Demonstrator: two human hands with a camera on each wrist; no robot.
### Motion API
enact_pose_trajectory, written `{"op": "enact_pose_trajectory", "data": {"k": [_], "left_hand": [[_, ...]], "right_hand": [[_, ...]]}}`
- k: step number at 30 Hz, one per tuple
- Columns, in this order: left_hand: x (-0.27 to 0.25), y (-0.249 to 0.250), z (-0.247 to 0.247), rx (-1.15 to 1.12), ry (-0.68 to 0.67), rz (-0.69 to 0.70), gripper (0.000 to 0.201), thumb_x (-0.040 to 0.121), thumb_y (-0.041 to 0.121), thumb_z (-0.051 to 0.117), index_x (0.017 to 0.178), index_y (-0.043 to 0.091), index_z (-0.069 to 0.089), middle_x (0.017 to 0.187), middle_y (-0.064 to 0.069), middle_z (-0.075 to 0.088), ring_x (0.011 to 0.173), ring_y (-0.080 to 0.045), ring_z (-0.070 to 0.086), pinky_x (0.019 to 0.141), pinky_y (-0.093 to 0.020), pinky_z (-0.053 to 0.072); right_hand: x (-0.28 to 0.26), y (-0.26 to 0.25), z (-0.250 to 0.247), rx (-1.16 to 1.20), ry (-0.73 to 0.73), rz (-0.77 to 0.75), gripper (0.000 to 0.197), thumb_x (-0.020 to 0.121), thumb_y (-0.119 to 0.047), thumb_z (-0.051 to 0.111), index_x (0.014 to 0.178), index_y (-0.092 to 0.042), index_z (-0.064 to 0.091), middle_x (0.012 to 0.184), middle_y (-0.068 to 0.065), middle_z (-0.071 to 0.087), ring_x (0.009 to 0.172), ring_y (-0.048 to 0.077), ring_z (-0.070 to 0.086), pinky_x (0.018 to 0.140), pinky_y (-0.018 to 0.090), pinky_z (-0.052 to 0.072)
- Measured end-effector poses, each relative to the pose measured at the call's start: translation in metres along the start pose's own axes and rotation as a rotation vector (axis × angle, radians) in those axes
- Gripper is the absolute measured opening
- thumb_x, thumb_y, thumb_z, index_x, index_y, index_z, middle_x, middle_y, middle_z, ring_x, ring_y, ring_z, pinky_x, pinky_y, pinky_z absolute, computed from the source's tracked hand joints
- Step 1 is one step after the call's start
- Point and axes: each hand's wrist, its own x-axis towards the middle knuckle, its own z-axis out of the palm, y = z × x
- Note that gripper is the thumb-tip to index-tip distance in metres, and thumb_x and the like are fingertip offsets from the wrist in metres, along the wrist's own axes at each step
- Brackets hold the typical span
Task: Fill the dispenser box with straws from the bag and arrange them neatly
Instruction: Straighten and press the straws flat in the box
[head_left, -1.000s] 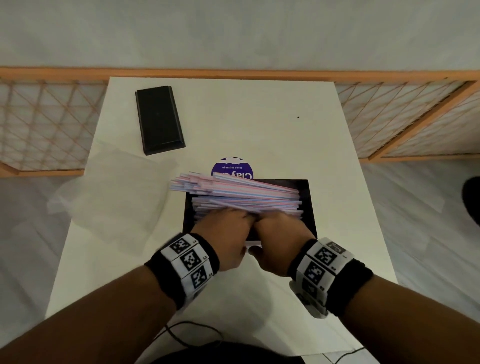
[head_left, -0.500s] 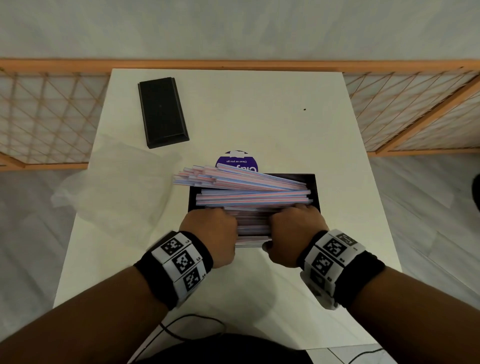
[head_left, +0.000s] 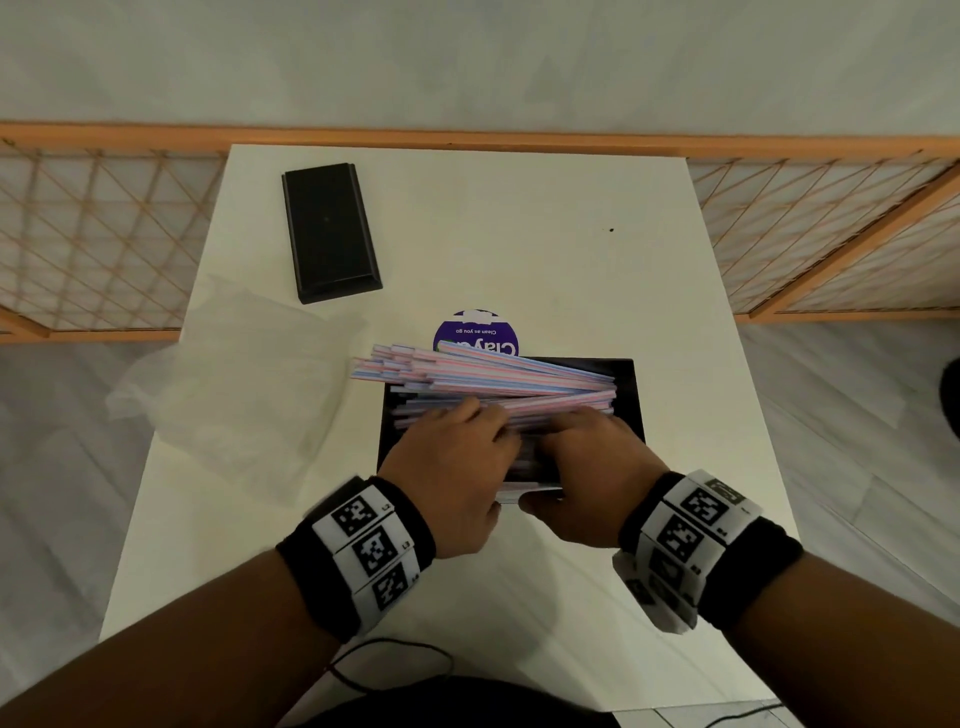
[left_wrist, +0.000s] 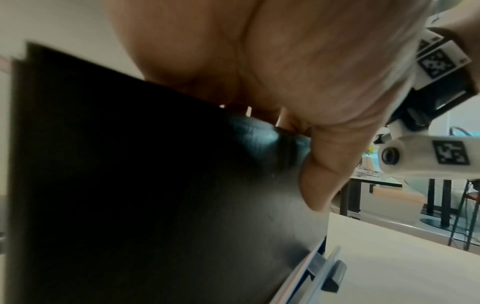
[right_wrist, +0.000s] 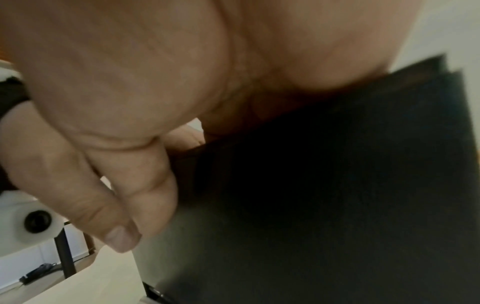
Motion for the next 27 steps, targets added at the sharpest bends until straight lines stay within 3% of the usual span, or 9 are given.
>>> {"op": "enact_pose_trajectory", "data": {"k": [3, 7, 11, 15, 17, 20, 24, 27], "left_hand": [[0.000, -0.001, 0.003, 0.018, -0.078, -0.026, 0.036, 0.063, 0.040, 0.078, 0.091, 0.020, 0.068, 0.091, 0.001, 0.066, 0.087, -0.022, 0.064, 0.073, -0.034, 0.053], [-0.002, -0.006, 0.009, 0.019, -0.150, -0.076, 0.038, 0.086, 0.034, 0.061, 0.121, 0.018, 0.061, 0.118, -0.002, 0.062, 0.111, -0.026, 0.060, 0.093, -0.037, 0.047], [0.000, -0.002, 0.003, -0.004, -0.184, -0.109, 0.033, 0.073, 0.033, 0.072, 0.102, 0.018, 0.069, 0.099, -0.002, 0.068, 0.092, -0.027, 0.067, 0.079, -0.038, 0.054], [0.007, 0.005, 0.008, -0.039, -0.222, -0.098, 0.032, 0.088, 0.029, 0.060, 0.119, 0.023, 0.062, 0.120, 0.001, 0.064, 0.112, -0.025, 0.061, 0.095, -0.038, 0.052], [0.008, 0.004, 0.007, 0.014, -0.237, -0.137, 0.027, 0.090, 0.032, 0.058, 0.114, 0.023, 0.065, 0.116, 0.000, 0.066, 0.108, -0.026, 0.064, 0.088, -0.036, 0.053], [0.007, 0.003, 0.006, 0.048, -0.309, -0.198, 0.025, 0.089, 0.038, 0.058, 0.105, 0.021, 0.067, 0.106, 0.000, 0.068, 0.097, -0.027, 0.067, 0.076, -0.033, 0.051], [0.012, -0.002, 0.008, -0.114, -0.357, -0.224, 0.039, 0.081, 0.048, 0.064, 0.109, 0.021, 0.065, 0.106, 0.001, 0.067, 0.095, -0.025, 0.066, 0.079, -0.034, 0.057], [0.014, -0.004, 0.009, -0.129, -0.351, -0.233, 0.042, 0.082, 0.048, 0.065, 0.114, 0.022, 0.061, 0.111, 0.002, 0.065, 0.102, -0.025, 0.065, 0.083, -0.034, 0.056]], "right_hand": [[-0.002, 0.000, 0.001, 0.046, -0.035, 0.020, 0.046, 0.072, -0.059, 0.059, 0.100, -0.023, 0.067, 0.107, -0.001, 0.063, 0.105, 0.024, 0.059, 0.089, 0.036, 0.051], [-0.004, 0.005, -0.003, -0.044, -0.044, 0.085, 0.037, 0.078, -0.053, 0.062, 0.102, -0.024, 0.065, 0.109, -0.002, 0.065, 0.103, 0.024, 0.062, 0.089, 0.033, 0.051], [0.004, -0.008, 0.001, -0.012, -0.083, 0.046, 0.037, 0.078, -0.048, 0.054, 0.105, -0.025, 0.066, 0.110, -0.002, 0.066, 0.103, 0.025, 0.063, 0.088, 0.037, 0.054], [0.012, -0.017, 0.007, -0.015, -0.128, 0.008, 0.031, 0.080, -0.040, 0.055, 0.107, -0.028, 0.066, 0.114, -0.002, 0.065, 0.106, 0.026, 0.063, 0.090, 0.041, 0.054], [0.011, -0.017, 0.009, -0.118, -0.112, 0.032, 0.033, 0.081, -0.044, 0.058, 0.109, -0.028, 0.065, 0.116, -0.001, 0.064, 0.110, 0.027, 0.060, 0.097, 0.041, 0.048], [0.009, -0.012, 0.008, -0.147, -0.144, 0.117, 0.032, 0.078, -0.046, 0.060, 0.100, -0.022, 0.066, 0.103, 0.001, 0.067, 0.095, 0.026, 0.065, 0.086, 0.037, 0.053], [0.017, -0.009, 0.009, -0.005, -0.208, 0.106, 0.038, 0.069, -0.043, 0.065, 0.103, -0.027, 0.063, 0.096, -0.005, 0.067, 0.088, 0.022, 0.065, 0.079, 0.034, 0.057], [0.020, -0.005, 0.010, -0.005, -0.189, 0.112, 0.028, 0.071, -0.042, 0.064, 0.094, -0.026, 0.063, 0.088, -0.005, 0.065, 0.083, 0.022, 0.064, 0.075, 0.032, 0.056]]}}
